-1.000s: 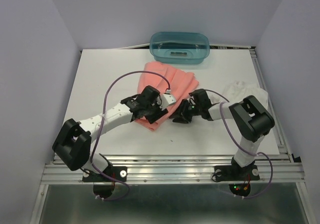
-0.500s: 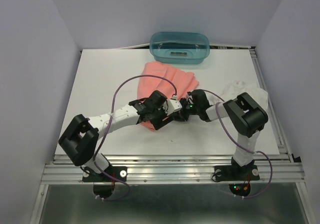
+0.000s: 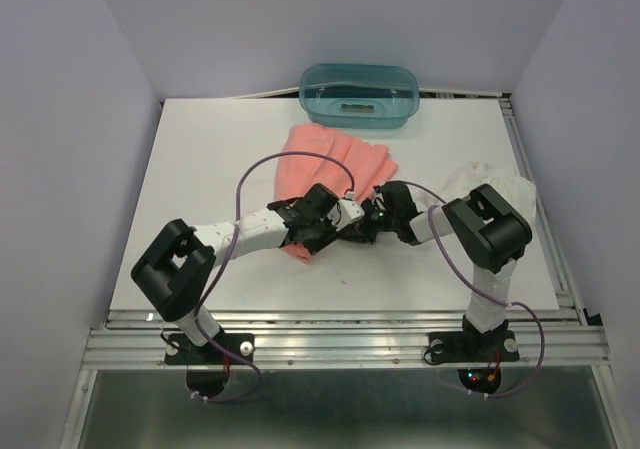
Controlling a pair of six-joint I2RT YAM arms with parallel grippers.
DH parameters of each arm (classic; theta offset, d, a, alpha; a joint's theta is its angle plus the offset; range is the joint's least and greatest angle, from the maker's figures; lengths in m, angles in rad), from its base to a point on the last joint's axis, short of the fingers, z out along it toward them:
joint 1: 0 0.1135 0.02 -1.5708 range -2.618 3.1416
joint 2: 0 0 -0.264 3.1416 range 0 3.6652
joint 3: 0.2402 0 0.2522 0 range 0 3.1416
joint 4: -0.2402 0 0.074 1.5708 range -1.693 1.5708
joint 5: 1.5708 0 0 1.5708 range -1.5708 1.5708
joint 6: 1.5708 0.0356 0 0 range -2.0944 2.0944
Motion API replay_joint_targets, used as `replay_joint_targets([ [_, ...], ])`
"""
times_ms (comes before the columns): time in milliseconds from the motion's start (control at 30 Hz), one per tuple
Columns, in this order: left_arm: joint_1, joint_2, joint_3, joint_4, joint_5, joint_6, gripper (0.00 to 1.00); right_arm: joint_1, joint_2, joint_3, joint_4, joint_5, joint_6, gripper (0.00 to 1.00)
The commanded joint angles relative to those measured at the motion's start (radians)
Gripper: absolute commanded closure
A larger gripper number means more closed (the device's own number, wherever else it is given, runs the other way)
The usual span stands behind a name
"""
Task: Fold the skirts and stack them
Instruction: Fold the skirt
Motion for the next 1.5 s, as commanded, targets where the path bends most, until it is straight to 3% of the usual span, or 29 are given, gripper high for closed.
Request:
replay_joint_targets([
  [0, -0.01, 0.001, 0.043, 0.023, -0.044, -0.006, 0.5, 0.013, 0.051, -0.003, -0.081, 0.086, -0.039, 0.94],
  [133, -0.009, 0.001, 0.046, -0.001, -0.03, 0.003, 0.64, 0.013, 0.051, -0.003, -0.081, 0.087, -0.036, 0.99],
  [233, -0.009, -0.043, 0.047, -0.026, -0.003, 0.009, 0.87, 0.013, 0.052, -0.001, -0.086, 0.09, -0.033, 0.99],
  [333, -0.012, -0.074, 0.047, -0.062, 0.017, 0.015, 1.0, 0.013, 0.057, -0.003, -0.086, 0.092, -0.028, 0.99],
  [633, -0.021, -0.166, -0.011, -0.144, 0.101, 0.032, 1.0, 0.013, 0.052, -0.018, -0.09, 0.112, -0.025, 0.99],
  [1033, -0.043, -0.122, -0.028, -0.19, 0.143, 0.061, 1.0, 0.013, 0.037, -0.026, -0.113, 0.121, -0.044, 0.99],
  [1067, -0.043, -0.12, -0.033, -0.188, 0.134, 0.064, 1.0, 0.013, 0.022, -0.026, -0.119, 0.114, -0.053, 0.98],
  [1100, -0.041, -0.119, -0.04, -0.179, 0.126, 0.064, 1.0, 0.013, 0.009, -0.026, -0.141, 0.106, -0.068, 0.77],
  [1133, -0.041, -0.114, -0.039, -0.176, 0.125, 0.06, 1.0, 0.013, -0.003, -0.026, -0.153, 0.103, -0.076, 0.65],
  [1200, -0.041, -0.103, -0.03, -0.165, 0.129, 0.043, 1.0, 0.013, -0.04, -0.031, -0.18, 0.084, -0.091, 0.54],
  [1467, -0.021, -0.042, 0.044, -0.153, 0.169, 0.005, 1.0, 0.025, -0.083, -0.072, -0.263, 0.0, -0.061, 0.48],
])
